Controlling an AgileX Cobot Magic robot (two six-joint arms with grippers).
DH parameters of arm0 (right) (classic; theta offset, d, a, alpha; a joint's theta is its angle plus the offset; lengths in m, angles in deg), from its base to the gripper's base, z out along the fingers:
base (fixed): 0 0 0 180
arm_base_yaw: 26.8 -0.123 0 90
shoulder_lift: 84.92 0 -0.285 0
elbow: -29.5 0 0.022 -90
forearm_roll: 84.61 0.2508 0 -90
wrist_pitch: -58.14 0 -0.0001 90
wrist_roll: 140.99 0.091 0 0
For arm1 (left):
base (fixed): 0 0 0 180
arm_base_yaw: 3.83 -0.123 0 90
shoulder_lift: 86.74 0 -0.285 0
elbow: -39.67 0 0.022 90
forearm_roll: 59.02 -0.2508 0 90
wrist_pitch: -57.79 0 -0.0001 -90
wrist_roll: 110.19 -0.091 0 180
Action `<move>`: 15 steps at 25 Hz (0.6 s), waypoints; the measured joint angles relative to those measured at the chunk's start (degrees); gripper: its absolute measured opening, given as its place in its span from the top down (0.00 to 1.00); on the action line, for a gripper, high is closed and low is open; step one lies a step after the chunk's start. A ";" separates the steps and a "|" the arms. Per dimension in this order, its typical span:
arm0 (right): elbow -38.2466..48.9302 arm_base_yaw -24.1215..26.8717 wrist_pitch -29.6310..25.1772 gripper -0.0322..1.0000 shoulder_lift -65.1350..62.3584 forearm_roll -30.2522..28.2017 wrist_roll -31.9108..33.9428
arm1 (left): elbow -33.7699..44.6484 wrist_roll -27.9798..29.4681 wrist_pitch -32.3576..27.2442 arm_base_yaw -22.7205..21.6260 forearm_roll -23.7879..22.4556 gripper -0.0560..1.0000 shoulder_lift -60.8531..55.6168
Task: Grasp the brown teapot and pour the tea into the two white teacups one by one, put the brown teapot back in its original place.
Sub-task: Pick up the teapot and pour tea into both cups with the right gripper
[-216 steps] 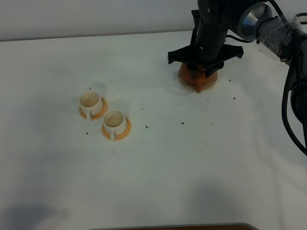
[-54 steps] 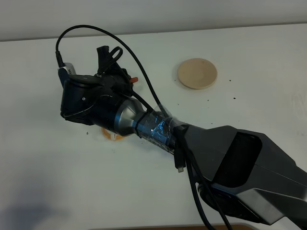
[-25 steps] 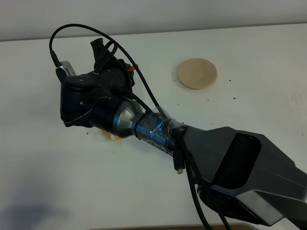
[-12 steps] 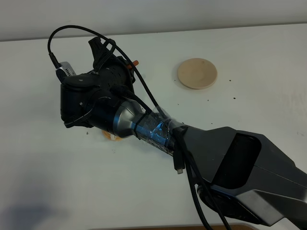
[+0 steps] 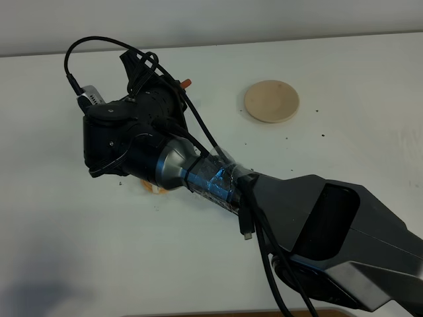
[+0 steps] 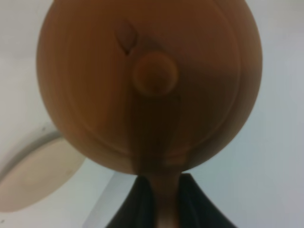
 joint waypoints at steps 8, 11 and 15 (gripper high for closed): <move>0.00 -0.82 0.00 0.84 0.00 -2.12 -1.32 | 0.00 0.00 0.00 0.00 0.00 0.67 0.00; 0.00 -0.99 0.00 0.84 0.00 -2.49 -1.60 | 0.00 0.00 0.00 0.00 0.00 0.67 0.00; 0.00 -1.11 0.00 0.84 0.00 -2.98 -1.77 | 0.00 0.00 0.00 0.00 0.00 0.67 0.00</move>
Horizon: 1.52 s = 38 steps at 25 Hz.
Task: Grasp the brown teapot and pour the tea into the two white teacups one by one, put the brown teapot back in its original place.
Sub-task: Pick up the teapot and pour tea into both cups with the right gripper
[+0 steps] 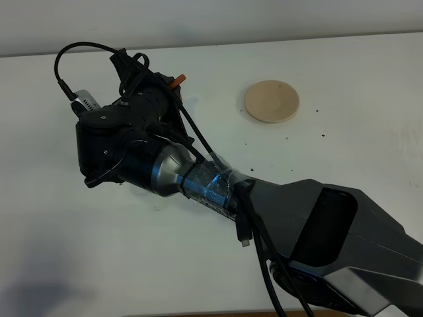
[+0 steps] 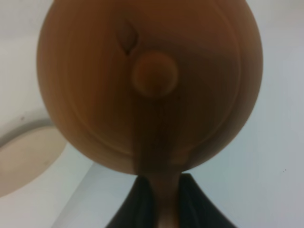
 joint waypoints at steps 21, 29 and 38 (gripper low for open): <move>0.00 0.00 0.00 0.84 0.00 -0.36 -0.02 | 0.00 0.00 0.00 0.00 0.00 0.67 0.00; 0.00 -0.10 0.00 0.84 0.00 -0.40 -0.06 | 0.00 0.00 0.00 0.00 0.00 0.67 0.00; 0.00 -0.46 0.00 0.84 0.00 -0.24 -0.06 | 0.00 0.00 0.00 0.00 0.00 0.67 0.00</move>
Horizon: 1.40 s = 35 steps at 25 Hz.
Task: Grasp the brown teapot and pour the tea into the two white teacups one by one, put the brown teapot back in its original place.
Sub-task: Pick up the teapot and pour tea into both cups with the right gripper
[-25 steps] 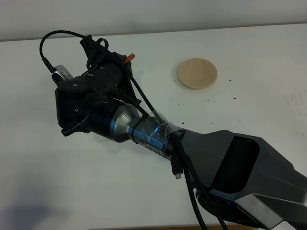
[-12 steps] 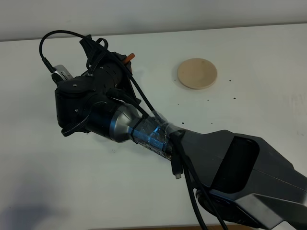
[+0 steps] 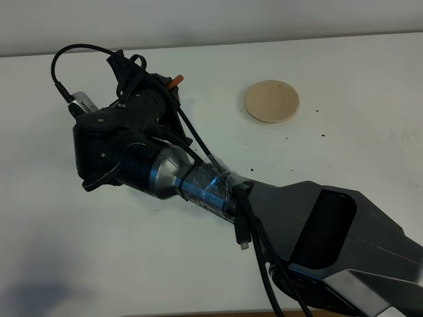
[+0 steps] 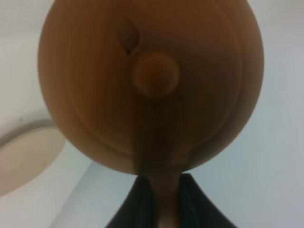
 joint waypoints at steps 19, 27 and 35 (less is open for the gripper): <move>0.00 0.69 0.00 0.84 0.00 10.74 7.93 | 0.00 0.00 0.00 0.00 0.00 0.67 0.00; 0.00 1.53 0.07 0.84 -1.93 13.48 8.51 | 0.00 0.00 0.00 0.00 0.00 0.67 0.00; 0.00 4.32 -0.04 0.84 -3.90 22.33 10.88 | 0.00 0.00 0.00 0.00 0.00 0.67 0.00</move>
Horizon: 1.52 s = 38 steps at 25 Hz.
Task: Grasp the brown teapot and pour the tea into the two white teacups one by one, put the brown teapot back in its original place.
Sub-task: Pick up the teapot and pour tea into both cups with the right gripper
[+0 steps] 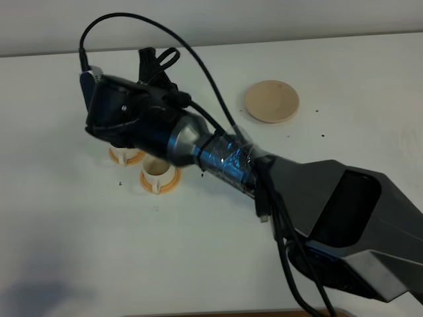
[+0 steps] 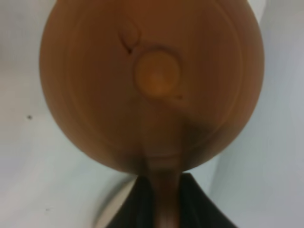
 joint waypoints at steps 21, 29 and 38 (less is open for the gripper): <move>0.00 8.92 -0.29 0.84 -4.10 32.11 6.23 | 0.00 0.00 0.00 0.00 0.00 0.67 0.00; 0.00 8.87 -0.29 0.84 -9.68 29.94 9.67 | 0.00 0.00 0.00 0.00 0.00 0.67 0.00; 13.15 8.87 -0.21 0.84 -19.13 27.62 15.22 | 0.00 0.00 0.00 0.00 0.00 0.67 0.00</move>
